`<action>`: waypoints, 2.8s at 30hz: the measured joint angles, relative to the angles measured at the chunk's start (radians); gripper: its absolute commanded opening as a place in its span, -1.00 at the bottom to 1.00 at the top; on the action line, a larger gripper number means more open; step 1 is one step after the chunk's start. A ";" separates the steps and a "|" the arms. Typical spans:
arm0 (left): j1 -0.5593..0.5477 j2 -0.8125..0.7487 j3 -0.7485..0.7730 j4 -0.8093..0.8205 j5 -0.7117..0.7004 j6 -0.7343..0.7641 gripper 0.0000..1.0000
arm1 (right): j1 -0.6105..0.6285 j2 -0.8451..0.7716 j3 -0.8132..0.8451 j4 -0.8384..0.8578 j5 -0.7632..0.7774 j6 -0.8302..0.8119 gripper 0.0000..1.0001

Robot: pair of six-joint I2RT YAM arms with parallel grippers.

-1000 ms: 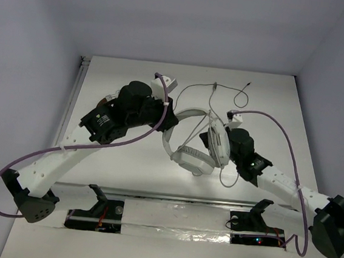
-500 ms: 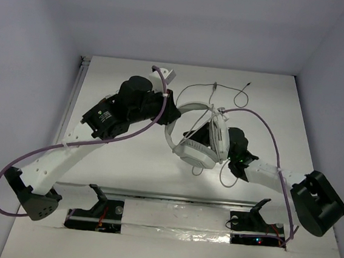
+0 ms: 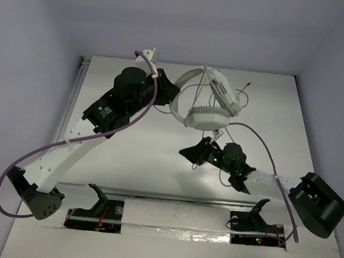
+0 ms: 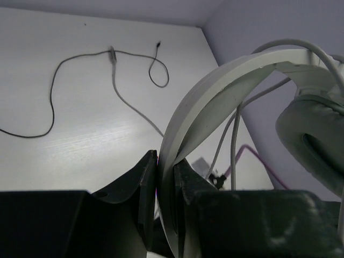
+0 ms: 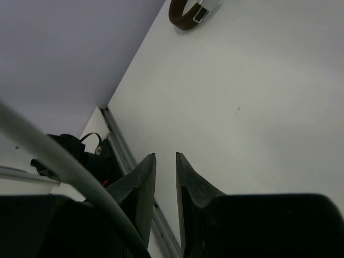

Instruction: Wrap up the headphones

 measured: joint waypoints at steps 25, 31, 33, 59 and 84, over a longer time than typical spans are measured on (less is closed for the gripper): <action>0.060 0.062 -0.158 0.162 -0.457 -0.047 -1.00 | 0.522 -0.005 0.156 -0.191 0.128 0.058 -0.97; 0.048 0.082 -0.188 0.092 -0.577 0.041 -1.00 | 0.562 -0.117 0.314 -0.578 0.183 0.005 -1.00; 0.036 0.086 -0.192 0.035 -0.602 0.072 -1.00 | 0.564 -0.173 0.371 -0.721 0.222 -0.025 -1.00; -0.182 -0.113 -0.395 -0.312 -0.304 0.303 -1.00 | 0.418 -0.156 0.805 -1.555 0.855 -0.351 -0.93; -0.190 -0.137 -0.245 -0.317 -0.084 0.328 -1.00 | 0.046 -0.275 0.497 -1.205 0.687 -0.305 -0.39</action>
